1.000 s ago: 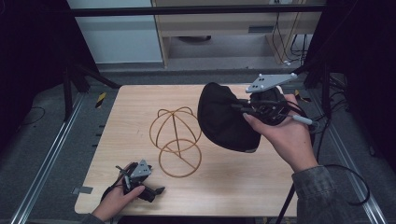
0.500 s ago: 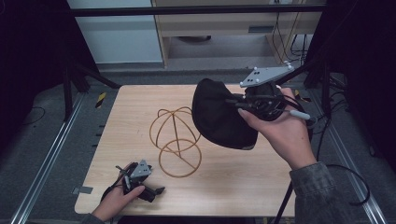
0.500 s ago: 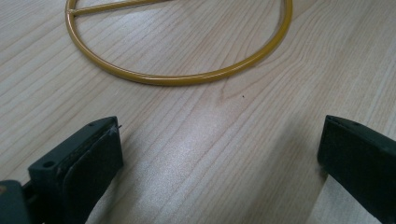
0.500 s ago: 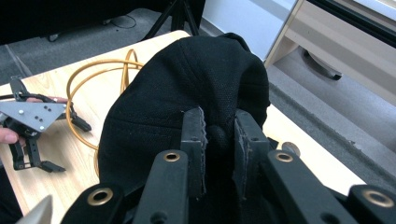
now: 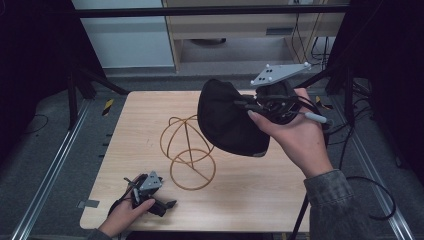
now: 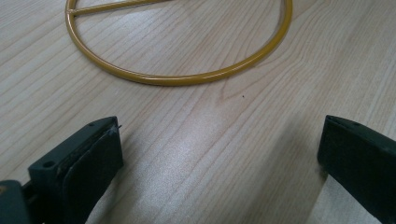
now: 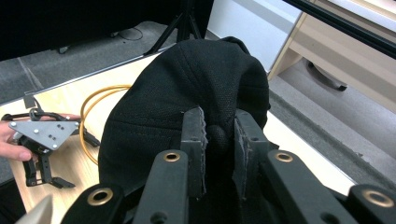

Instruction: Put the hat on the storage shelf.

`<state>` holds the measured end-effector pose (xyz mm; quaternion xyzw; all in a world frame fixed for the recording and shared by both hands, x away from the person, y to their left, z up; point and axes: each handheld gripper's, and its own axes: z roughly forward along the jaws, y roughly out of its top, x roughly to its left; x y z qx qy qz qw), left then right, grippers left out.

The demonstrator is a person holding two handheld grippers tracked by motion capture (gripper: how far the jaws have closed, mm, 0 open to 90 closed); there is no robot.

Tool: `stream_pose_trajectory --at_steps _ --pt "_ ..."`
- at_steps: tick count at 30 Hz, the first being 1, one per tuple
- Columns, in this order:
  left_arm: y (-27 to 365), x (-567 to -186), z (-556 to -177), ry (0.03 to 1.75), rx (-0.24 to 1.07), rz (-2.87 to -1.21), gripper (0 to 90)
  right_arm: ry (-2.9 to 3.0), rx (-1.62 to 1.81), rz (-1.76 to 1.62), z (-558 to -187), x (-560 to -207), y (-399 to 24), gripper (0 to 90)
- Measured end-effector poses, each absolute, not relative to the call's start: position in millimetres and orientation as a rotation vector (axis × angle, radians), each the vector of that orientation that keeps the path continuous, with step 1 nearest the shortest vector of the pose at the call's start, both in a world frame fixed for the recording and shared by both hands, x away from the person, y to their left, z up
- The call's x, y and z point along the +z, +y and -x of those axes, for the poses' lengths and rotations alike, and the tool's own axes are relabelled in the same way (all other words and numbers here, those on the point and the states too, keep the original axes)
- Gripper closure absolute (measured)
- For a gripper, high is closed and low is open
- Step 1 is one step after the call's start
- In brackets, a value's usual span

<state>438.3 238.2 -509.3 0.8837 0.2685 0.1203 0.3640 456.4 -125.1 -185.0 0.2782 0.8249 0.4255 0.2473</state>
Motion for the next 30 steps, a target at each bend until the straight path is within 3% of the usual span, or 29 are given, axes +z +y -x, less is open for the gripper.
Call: stream_pose_trajectory --at_steps 30 --pt "238 -509 -438 0.692 0.31 -2.273 0.0 2.322 1.204 -0.662 -474 -176 -63 76.6"
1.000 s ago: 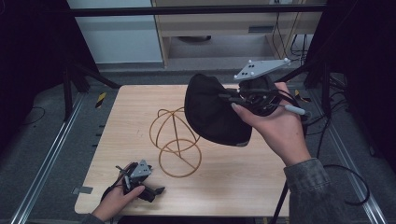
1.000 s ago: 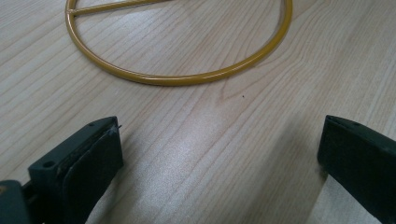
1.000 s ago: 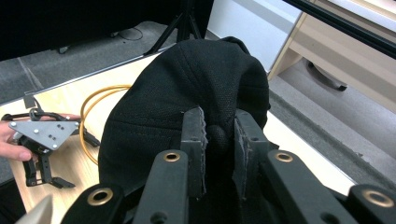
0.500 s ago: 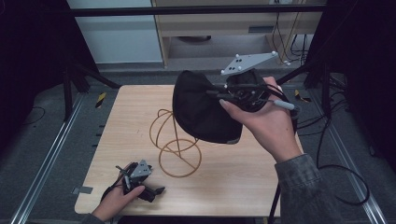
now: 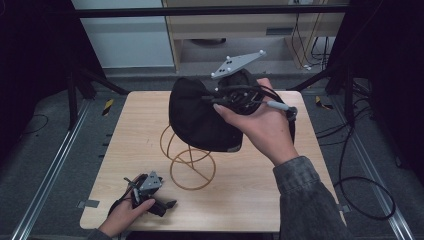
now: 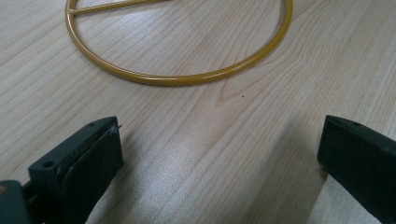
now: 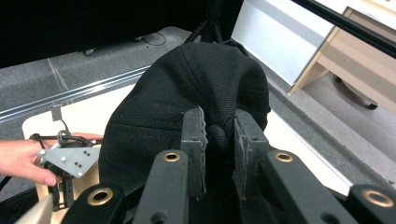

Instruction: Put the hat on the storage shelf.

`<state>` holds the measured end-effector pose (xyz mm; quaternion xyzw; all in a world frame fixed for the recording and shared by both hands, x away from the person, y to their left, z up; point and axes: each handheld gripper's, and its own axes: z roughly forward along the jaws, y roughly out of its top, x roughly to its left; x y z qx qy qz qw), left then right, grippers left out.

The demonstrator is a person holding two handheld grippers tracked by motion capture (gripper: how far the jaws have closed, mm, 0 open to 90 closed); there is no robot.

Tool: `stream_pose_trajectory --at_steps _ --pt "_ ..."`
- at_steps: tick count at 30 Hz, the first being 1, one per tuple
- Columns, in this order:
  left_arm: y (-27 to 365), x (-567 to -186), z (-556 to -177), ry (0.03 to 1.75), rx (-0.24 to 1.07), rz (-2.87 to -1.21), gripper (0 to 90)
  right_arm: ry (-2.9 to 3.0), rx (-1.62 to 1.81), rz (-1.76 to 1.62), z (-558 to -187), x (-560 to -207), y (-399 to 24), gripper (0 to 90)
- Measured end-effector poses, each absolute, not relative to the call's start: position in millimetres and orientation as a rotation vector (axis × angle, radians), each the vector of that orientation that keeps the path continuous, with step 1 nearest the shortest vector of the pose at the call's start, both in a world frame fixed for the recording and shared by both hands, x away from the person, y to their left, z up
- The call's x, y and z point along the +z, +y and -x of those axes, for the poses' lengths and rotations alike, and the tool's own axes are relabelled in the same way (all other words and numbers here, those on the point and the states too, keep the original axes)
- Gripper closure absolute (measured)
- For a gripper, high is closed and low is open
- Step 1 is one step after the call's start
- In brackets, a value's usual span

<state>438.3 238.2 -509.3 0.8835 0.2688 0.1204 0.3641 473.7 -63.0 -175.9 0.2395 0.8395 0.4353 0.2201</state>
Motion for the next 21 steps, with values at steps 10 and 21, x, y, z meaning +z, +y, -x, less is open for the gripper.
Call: stream_pose_trajectory --at_steps 10,21 --pt "238 -509 -438 0.691 0.309 -2.274 0.0 2.357 1.197 -0.665 -489 -186 -44 76.6" --pt "238 -509 -438 0.692 0.308 -2.271 0.0 2.4 1.171 -0.643 -497 -195 -25 76.5"
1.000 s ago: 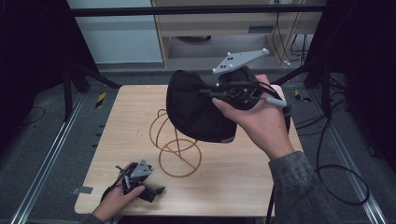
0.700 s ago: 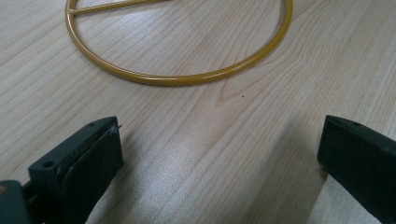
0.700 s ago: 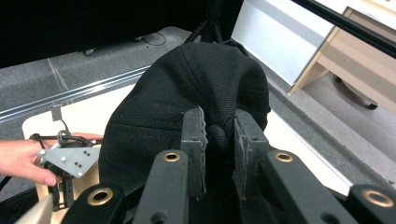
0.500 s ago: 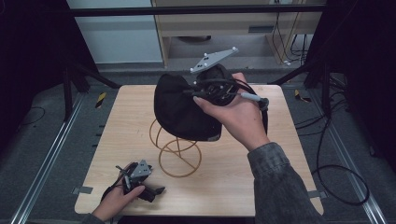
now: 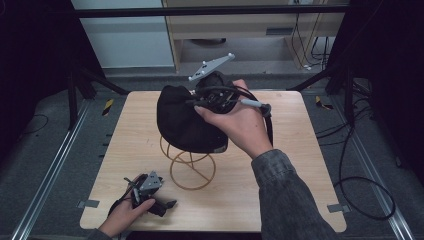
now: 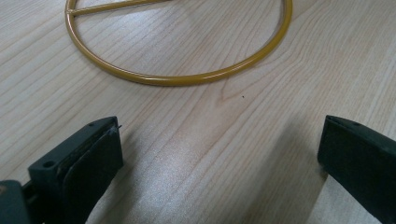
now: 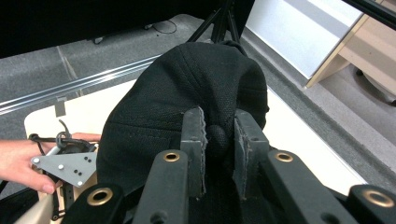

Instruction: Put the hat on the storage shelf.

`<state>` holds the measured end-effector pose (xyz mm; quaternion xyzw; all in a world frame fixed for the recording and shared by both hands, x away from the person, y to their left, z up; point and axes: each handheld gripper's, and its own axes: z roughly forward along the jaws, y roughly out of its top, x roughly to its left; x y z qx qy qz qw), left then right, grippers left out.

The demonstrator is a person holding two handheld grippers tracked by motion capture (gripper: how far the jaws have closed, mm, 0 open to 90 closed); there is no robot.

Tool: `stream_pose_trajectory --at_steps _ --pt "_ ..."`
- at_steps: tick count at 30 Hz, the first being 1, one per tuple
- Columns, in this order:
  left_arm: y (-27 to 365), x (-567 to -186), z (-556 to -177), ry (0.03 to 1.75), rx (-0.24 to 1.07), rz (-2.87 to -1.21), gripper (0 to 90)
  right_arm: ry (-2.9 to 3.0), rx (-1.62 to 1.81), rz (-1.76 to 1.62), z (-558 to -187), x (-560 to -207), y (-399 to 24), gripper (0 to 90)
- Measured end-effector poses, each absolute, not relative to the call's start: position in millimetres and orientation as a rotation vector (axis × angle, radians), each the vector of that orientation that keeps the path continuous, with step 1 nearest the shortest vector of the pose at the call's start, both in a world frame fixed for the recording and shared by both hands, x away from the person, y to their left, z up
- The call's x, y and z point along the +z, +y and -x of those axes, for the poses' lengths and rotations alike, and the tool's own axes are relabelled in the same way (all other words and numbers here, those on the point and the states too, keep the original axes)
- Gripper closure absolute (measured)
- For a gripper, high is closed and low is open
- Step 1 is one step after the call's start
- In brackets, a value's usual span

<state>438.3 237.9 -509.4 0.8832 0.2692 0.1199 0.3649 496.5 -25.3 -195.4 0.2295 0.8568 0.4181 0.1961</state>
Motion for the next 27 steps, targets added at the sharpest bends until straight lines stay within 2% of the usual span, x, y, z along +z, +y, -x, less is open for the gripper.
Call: stream_pose_trajectory --at_steps 27 --pt "238 -509 -438 0.691 0.308 -2.272 0.0 2.459 1.123 -0.641 -507 -209 -6 76.1"
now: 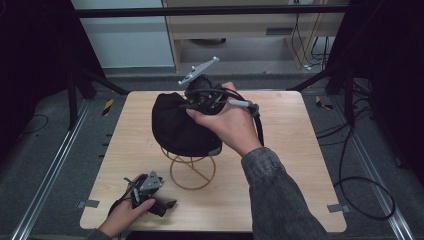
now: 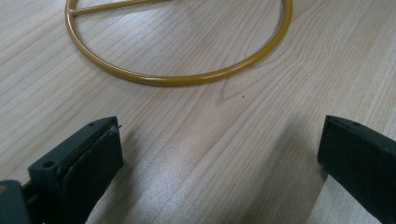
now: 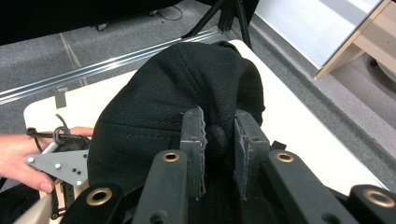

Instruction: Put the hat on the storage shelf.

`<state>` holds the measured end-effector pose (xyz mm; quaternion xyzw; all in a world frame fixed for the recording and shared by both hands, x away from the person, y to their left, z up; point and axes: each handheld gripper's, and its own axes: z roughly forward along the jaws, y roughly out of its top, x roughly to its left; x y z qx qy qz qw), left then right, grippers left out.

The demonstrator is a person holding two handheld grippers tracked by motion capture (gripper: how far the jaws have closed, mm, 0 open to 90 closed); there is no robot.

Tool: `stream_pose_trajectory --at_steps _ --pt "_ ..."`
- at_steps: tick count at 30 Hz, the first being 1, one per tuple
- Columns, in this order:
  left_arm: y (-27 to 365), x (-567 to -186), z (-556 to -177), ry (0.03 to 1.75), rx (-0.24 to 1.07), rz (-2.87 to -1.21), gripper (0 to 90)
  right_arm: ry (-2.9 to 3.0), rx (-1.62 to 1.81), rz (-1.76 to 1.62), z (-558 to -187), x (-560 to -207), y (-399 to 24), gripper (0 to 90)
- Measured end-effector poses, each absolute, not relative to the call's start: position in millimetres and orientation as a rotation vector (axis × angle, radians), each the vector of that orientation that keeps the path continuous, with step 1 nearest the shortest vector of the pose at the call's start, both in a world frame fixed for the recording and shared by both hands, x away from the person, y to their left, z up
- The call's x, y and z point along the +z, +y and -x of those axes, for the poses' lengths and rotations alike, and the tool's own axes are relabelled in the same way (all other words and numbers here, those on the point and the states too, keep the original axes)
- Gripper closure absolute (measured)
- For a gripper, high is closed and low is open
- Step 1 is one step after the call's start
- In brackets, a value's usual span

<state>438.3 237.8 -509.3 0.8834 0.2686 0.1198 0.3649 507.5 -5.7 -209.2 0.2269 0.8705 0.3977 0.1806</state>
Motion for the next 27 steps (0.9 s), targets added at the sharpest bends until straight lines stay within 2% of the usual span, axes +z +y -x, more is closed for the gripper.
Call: stream_pose_trajectory --at_steps 27 --pt "238 -509 -438 0.691 0.309 -2.271 0.0 2.506 1.041 -0.664 -515 -231 7 74.4"
